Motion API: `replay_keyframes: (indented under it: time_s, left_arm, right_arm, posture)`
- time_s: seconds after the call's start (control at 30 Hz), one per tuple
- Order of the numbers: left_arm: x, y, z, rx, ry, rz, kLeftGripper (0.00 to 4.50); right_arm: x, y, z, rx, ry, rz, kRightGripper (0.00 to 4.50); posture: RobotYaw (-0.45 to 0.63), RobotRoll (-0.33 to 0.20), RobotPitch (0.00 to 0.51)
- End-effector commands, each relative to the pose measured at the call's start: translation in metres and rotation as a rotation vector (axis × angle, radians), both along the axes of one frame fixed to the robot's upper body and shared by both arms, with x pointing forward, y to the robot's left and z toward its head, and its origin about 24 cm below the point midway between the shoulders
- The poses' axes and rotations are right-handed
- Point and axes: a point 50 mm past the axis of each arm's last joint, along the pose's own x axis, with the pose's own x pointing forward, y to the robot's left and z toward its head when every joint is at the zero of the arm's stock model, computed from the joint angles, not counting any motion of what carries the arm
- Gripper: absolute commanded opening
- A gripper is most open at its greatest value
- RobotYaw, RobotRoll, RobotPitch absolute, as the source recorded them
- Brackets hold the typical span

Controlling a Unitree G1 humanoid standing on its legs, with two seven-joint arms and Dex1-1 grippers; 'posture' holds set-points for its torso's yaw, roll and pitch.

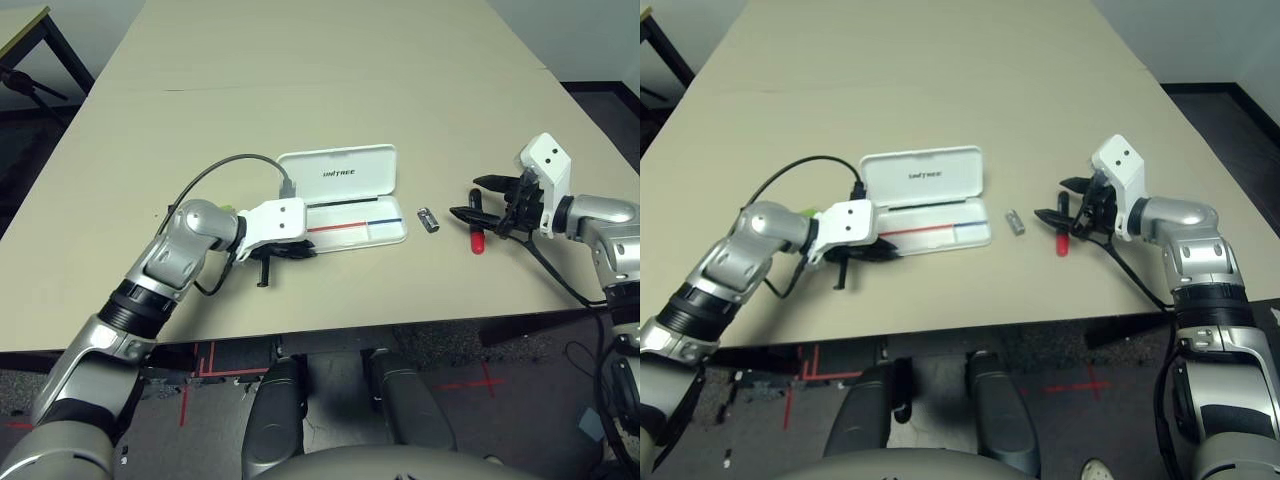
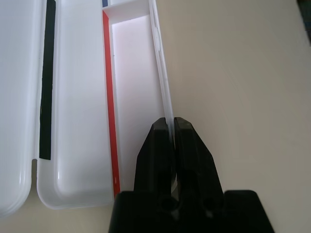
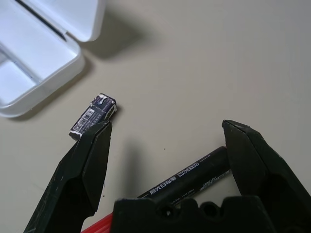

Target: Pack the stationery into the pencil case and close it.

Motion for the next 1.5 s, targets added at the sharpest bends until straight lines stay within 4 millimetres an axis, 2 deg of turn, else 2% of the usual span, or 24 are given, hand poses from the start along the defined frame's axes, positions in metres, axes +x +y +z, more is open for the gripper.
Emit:
replay_keyframes:
  time_s: [0.03, 0.37, 0.53, 0.77, 0.8, 1.0, 1.2, 1.5]
  left_arm:
    - [-0.009, 0.000, 0.002, -0.002, -0.004, -0.022, 0.02]
    - [-0.015, 0.001, -0.001, -0.028, 0.013, 0.040, 0.02]
    - [-0.017, 0.002, 0.000, -0.047, 0.004, 0.067, 1.49]
    - [-0.023, 0.006, 0.007, -0.060, 0.001, 0.077, 4.33]
    - [-0.024, 0.006, 0.007, -0.061, 0.000, 0.077, 4.46]
    - [-0.033, 0.010, 0.019, -0.085, -0.010, 0.068, 4.46]
    - [-0.034, 0.020, 0.035, -0.157, -0.072, 0.099, 4.46]
    - [-0.030, 0.036, 0.062, -0.189, -0.171, 0.130, 4.46]
  right_arm:
    - [0.002, 0.003, -0.003, -0.005, 0.015, 0.015, 4.50]
    - [0.006, 0.007, -0.004, -0.005, 0.020, 0.033, 4.50]
    - [0.008, 0.009, -0.004, -0.007, 0.020, 0.040, 4.50]
    - [0.010, 0.011, -0.004, -0.009, 0.019, 0.048, 4.50]
    - [0.010, 0.011, -0.004, -0.009, 0.019, 0.048, 4.50]
    - [0.012, 0.011, -0.002, -0.012, 0.013, 0.053, 4.50]
    - [0.011, 0.014, 0.011, 0.064, -0.036, 0.050, 4.50]
    - [0.005, 0.009, 0.036, 0.170, -0.093, -0.195, 4.50]
  posture:
    - [-0.05, 0.000, 0.181]
    - [-0.03, 0.000, 0.185]
    - [-0.02, 0.000, 0.186]
    - [-0.01, 0.000, 0.185]
    - [-0.01, 0.000, 0.185]
    - [0.00, 0.000, 0.184]
    - [-0.01, 0.000, 0.187]
    - [-0.03, 0.000, 0.193]
